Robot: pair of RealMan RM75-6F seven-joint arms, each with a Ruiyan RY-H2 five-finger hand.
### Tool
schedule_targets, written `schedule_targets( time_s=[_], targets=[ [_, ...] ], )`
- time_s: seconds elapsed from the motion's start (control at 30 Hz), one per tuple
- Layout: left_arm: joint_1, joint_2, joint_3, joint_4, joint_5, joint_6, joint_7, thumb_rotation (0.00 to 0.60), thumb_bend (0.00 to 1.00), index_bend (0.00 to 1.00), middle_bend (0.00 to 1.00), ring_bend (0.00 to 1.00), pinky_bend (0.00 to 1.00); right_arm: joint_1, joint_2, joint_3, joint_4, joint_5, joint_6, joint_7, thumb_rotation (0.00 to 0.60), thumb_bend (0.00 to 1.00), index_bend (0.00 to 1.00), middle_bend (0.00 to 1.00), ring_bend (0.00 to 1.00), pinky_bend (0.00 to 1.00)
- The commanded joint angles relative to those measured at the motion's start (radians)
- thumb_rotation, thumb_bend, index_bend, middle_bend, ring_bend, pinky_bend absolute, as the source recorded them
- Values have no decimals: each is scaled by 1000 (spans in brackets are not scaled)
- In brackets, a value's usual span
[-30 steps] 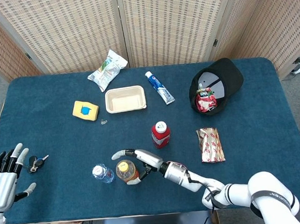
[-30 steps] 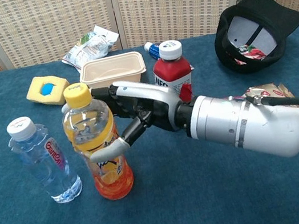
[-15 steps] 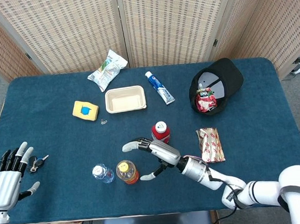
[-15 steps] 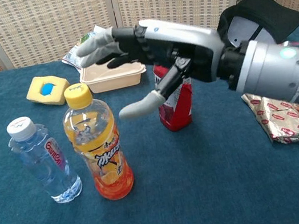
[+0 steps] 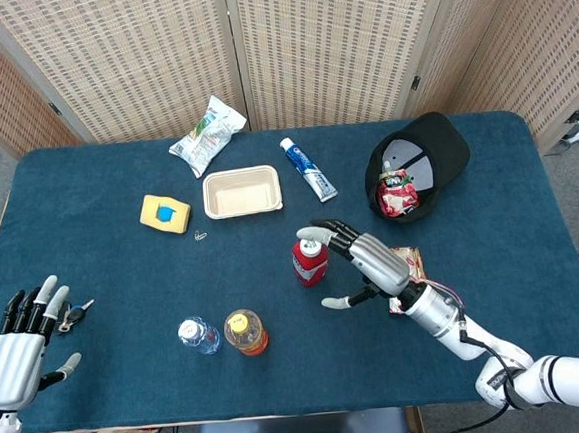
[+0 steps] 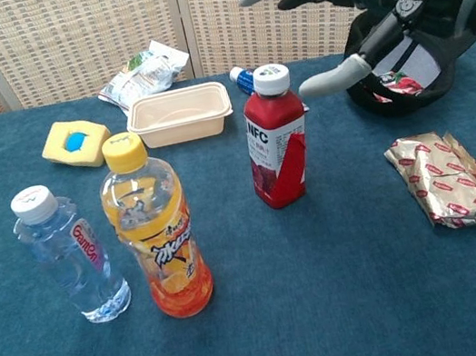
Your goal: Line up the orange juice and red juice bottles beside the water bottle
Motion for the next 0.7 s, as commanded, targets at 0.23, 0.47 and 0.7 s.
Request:
schedule_targets(
  time_s=[0.23, 0.47, 0.7],
  targets=[
    [-1, -2, 4, 1, 1, -6, -1, 600, 133, 56, 0, 7, 0, -13, -15, 51, 59, 114, -82, 48, 600, 0, 0, 51, 7, 65],
    [-4, -4, 3, -4, 4, -9, 6, 600, 133, 56, 0, 7, 0, -5, -86, 73, 181, 157, -154, 170, 600, 0, 0, 36, 0, 65],
    [3, -3, 4, -9, 0, -1, 13, 600, 133, 56, 0, 7, 0, 9, -189, 59, 323, 140, -209, 287, 600, 0, 0, 40, 0, 65]
  ],
)
